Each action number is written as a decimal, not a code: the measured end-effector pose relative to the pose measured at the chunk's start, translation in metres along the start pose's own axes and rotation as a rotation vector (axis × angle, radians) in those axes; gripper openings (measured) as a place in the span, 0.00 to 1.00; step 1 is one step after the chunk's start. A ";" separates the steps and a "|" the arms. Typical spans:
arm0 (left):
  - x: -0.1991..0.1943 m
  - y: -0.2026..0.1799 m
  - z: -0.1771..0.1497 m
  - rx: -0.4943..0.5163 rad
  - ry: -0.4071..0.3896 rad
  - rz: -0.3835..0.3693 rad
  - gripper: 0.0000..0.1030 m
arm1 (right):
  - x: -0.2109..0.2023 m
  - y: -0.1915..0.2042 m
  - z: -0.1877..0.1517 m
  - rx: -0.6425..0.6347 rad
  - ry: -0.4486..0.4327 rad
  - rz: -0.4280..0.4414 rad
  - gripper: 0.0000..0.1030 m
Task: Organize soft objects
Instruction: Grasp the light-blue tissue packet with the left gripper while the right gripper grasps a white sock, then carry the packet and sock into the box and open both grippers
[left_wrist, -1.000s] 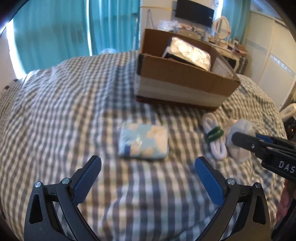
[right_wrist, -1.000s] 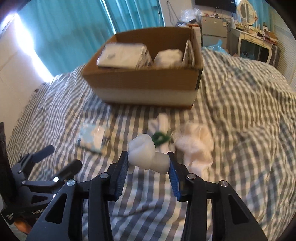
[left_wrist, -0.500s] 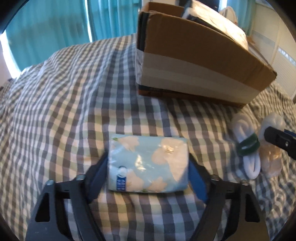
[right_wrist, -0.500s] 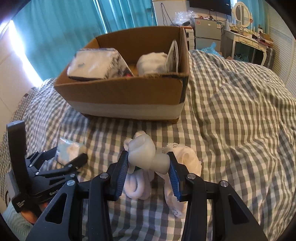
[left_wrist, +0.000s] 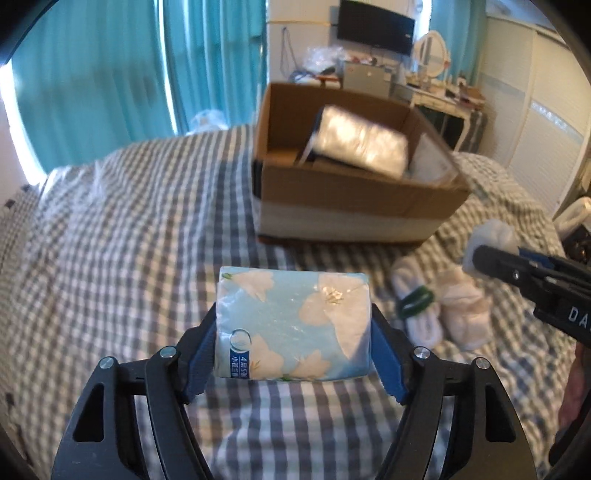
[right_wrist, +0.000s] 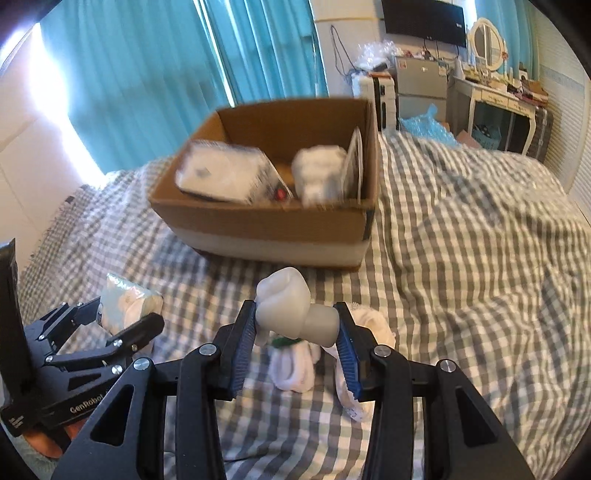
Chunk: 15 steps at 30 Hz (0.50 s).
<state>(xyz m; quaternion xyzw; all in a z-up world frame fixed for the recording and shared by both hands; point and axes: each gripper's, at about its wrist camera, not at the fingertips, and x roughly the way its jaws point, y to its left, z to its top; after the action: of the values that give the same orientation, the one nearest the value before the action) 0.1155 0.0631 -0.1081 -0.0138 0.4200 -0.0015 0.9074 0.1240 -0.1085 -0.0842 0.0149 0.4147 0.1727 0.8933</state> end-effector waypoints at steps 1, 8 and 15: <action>-0.007 -0.001 0.002 0.006 -0.002 0.000 0.70 | -0.007 0.003 0.004 -0.005 -0.012 0.002 0.40; -0.061 0.004 0.033 0.018 -0.060 -0.030 0.70 | -0.078 0.029 0.049 -0.075 -0.136 0.040 0.41; -0.087 0.003 0.071 0.027 -0.121 -0.052 0.70 | -0.108 0.041 0.097 -0.145 -0.186 0.057 0.41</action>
<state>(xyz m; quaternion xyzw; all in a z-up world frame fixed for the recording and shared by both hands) 0.1133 0.0693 0.0039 -0.0125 0.3639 -0.0297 0.9309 0.1193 -0.0933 0.0659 -0.0221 0.3158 0.2253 0.9214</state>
